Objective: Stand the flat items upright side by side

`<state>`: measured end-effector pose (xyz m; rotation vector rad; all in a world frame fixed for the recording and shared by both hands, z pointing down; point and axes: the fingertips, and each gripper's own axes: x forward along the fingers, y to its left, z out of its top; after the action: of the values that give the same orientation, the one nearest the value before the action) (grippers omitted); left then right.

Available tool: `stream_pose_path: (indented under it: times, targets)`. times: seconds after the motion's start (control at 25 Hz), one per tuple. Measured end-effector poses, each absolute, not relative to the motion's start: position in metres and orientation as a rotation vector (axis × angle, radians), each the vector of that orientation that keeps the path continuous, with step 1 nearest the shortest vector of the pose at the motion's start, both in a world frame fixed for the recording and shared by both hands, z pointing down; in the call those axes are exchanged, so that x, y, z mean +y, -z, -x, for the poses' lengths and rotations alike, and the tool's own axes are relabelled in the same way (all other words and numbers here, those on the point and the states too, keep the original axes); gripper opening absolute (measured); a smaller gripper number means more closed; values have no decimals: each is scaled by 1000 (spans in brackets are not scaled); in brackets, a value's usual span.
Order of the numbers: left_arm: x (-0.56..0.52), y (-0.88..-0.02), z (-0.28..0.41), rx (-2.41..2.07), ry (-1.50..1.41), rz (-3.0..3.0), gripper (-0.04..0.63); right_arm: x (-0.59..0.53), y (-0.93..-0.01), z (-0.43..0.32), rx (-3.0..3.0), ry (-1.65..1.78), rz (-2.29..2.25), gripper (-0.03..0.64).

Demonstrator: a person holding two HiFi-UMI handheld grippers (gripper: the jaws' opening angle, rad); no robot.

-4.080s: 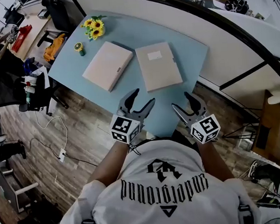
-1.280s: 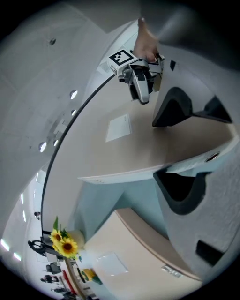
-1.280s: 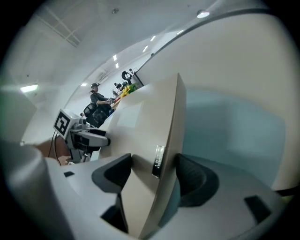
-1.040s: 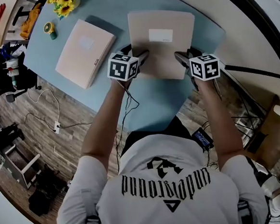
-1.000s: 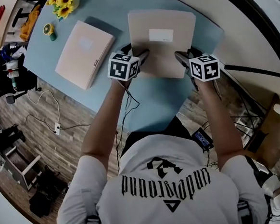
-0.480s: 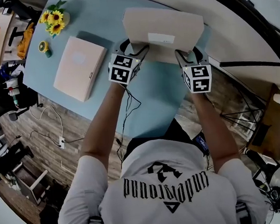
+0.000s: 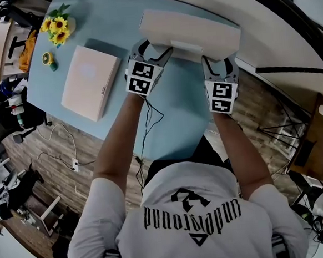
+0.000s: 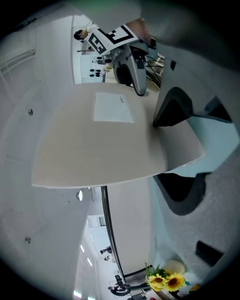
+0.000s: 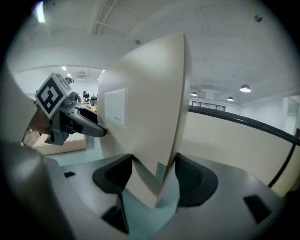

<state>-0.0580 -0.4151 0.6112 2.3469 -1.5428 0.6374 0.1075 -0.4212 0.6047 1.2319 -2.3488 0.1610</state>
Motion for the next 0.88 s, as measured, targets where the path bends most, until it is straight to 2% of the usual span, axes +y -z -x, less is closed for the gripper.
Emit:
stream_pose_path:
  times: [0.56,0.72,0.88]
  targets:
    - [-426,-623,58,-1505,-660,-2423,322,-424,-628,-109,-2308,-236,-1305,290]
    - [-426,-623,59,-1515,-646,-2426,337,-425,-630,-111,-2323,-261,-1300,302]
    - [-424,-622,58,-1512,-666,-2433,346,-423,-632,-113,-2330,-288,-1290,344]
